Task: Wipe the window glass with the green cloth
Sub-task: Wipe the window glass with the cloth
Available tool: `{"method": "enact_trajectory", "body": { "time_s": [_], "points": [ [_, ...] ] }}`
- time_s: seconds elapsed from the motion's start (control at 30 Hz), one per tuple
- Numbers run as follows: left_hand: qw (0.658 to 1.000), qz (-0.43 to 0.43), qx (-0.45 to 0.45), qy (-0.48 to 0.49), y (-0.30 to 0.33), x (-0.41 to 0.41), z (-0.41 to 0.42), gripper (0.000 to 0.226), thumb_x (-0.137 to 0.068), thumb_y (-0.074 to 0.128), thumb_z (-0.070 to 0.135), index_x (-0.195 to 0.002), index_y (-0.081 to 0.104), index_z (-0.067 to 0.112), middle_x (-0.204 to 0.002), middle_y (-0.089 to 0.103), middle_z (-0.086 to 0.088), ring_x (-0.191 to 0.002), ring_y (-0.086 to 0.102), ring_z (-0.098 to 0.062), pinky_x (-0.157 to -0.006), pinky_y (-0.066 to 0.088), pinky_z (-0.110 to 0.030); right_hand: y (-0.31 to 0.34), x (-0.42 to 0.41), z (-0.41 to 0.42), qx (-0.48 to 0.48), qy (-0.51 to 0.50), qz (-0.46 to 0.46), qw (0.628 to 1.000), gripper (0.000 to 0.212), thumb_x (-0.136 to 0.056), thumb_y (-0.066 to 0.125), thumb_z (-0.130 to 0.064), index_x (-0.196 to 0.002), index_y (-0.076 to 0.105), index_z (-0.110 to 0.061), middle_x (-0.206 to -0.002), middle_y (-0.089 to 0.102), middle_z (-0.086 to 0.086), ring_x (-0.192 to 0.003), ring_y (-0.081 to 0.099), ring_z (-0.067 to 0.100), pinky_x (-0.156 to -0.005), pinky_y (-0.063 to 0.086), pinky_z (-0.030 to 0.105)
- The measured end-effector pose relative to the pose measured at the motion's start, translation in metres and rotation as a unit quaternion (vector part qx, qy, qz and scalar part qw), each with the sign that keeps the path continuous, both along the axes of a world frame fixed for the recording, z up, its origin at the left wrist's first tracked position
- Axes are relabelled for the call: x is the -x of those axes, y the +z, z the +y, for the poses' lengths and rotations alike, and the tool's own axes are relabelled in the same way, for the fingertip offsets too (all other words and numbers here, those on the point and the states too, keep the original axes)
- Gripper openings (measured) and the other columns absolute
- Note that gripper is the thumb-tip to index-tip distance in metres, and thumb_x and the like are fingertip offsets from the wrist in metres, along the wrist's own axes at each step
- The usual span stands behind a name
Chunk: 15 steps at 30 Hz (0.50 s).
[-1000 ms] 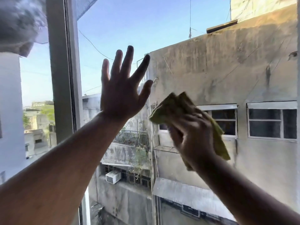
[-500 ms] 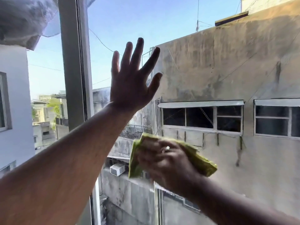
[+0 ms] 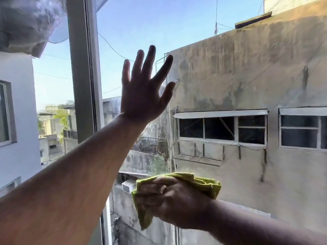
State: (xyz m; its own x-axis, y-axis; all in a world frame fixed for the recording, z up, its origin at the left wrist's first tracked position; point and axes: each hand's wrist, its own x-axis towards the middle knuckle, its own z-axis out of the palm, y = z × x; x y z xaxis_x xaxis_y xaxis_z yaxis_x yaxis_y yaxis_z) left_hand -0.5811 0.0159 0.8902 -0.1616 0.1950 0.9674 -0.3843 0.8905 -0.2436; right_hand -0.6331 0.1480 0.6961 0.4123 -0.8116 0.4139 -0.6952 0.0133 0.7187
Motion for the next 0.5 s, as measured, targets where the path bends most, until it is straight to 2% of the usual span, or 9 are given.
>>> {"method": "enact_trajectory", "body": {
  "time_s": [0.07, 0.17, 0.2, 0.27, 0.3, 0.33, 0.37, 0.43, 0.5],
  "points": [
    [1.0, 0.003, 0.004, -0.002, 0.0, 0.002, 0.0, 0.061, -0.102, 0.025, 0.06, -0.157, 0.03, 0.035, -0.168, 0.02, -0.01, -0.155, 0.02, -0.034, -0.124, 0.015, -0.057, 0.018, 0.018, 0.025, -0.013, -0.007, 0.013, 1.0, 0.033, -0.109, 0.043, -0.034, -0.135, 0.063, -0.037, -0.15, 0.054, -0.021, -0.148, 0.039, 0.004, -0.125, 0.031, 0.03],
    [1.0, 0.009, 0.003, -0.003, -0.002, 0.002, -0.001, 0.06, -0.102, 0.027, 0.059, -0.157, 0.031, 0.036, -0.168, 0.021, -0.009, -0.155, 0.021, -0.033, -0.124, 0.016, -0.056, 0.08, 0.058, 0.081, 0.223, -0.067, -0.023, 0.972, 0.045, -0.102, 0.048, -0.039, -0.144, 0.055, -0.026, -0.154, 0.053, -0.002, -0.147, 0.042, 0.022, -0.121, 0.037, 0.045],
    [1.0, 0.008, 0.004, -0.005, -0.002, 0.002, -0.001, 0.06, -0.102, 0.028, 0.059, -0.157, 0.031, 0.036, -0.168, 0.022, -0.01, -0.155, 0.021, -0.033, -0.124, 0.016, -0.056, 0.103, 0.073, 0.106, 0.33, -0.127, -0.056, 0.934, 0.052, -0.103, 0.041, -0.042, -0.149, 0.05, -0.019, -0.157, 0.049, 0.007, -0.147, 0.041, 0.031, -0.118, 0.038, 0.051],
    [1.0, 0.006, 0.006, -0.006, -0.001, 0.002, 0.0, 0.06, -0.101, 0.029, 0.058, -0.156, 0.032, 0.035, -0.168, 0.023, -0.011, -0.155, 0.022, -0.034, -0.123, 0.017, -0.057, 0.139, 0.088, 0.145, 0.504, -0.229, -0.169, 0.815, 0.068, -0.105, 0.022, -0.049, -0.157, 0.034, -0.007, -0.163, 0.035, 0.021, -0.152, 0.031, 0.039, -0.122, 0.029, 0.054],
    [1.0, 0.006, 0.006, -0.006, 0.0, 0.002, 0.0, 0.06, -0.101, 0.029, 0.058, -0.156, 0.032, 0.035, -0.167, 0.023, -0.011, -0.154, 0.022, -0.035, -0.123, 0.017, -0.058, 0.146, 0.09, 0.147, 0.551, -0.26, -0.228, 0.76, 0.071, -0.105, 0.015, -0.049, -0.16, 0.025, -0.005, -0.166, 0.026, 0.023, -0.155, 0.023, 0.041, -0.126, 0.021, 0.052],
    [1.0, 0.006, 0.006, -0.008, -0.001, 0.003, 0.0, 0.06, -0.101, 0.028, 0.058, -0.156, 0.032, 0.035, -0.167, 0.023, -0.012, -0.154, 0.022, -0.035, -0.123, 0.017, -0.058, 0.144, 0.085, 0.138, 0.567, -0.282, -0.242, 0.735, 0.069, -0.105, 0.01, -0.045, -0.161, 0.021, -0.005, -0.168, 0.021, 0.024, -0.156, 0.018, 0.041, -0.129, 0.014, 0.051],
    [1.0, 0.007, 0.005, -0.01, -0.001, 0.003, 0.0, 0.06, -0.101, 0.027, 0.059, -0.156, 0.031, 0.035, -0.167, 0.023, -0.012, -0.154, 0.022, -0.035, -0.123, 0.017, -0.058, 0.136, 0.076, 0.121, 0.558, -0.287, -0.222, 0.747, 0.066, -0.106, 0.007, -0.041, -0.16, 0.024, -0.006, -0.166, 0.024, 0.025, -0.156, 0.018, 0.043, -0.129, 0.012, 0.051],
    [1.0, 0.01, 0.007, -0.007, -0.002, 0.003, 0.0, 0.061, -0.101, 0.023, 0.06, -0.156, 0.032, 0.035, -0.167, 0.023, -0.012, -0.154, 0.023, -0.035, -0.123, 0.017, -0.058, 0.101, 0.054, 0.08, 0.446, -0.239, -0.13, 0.853, 0.056, -0.107, 0.016, -0.037, -0.156, 0.035, -0.017, -0.163, 0.033, 0.018, -0.155, 0.022, 0.04, -0.13, 0.013, 0.054],
    [1.0, 0.007, 0.005, -0.001, -0.002, 0.002, 0.0, 0.063, -0.1, 0.019, 0.061, -0.156, 0.032, 0.034, -0.167, 0.024, -0.012, -0.154, 0.024, -0.035, -0.123, 0.018, -0.058, 0.051, 0.042, 0.061, 0.253, -0.188, -0.021, 0.949, 0.058, -0.104, 0.039, -0.044, -0.158, 0.032, -0.023, -0.167, 0.03, 0.008, -0.157, 0.018, 0.033, -0.131, 0.011, 0.05]
  ]
}}
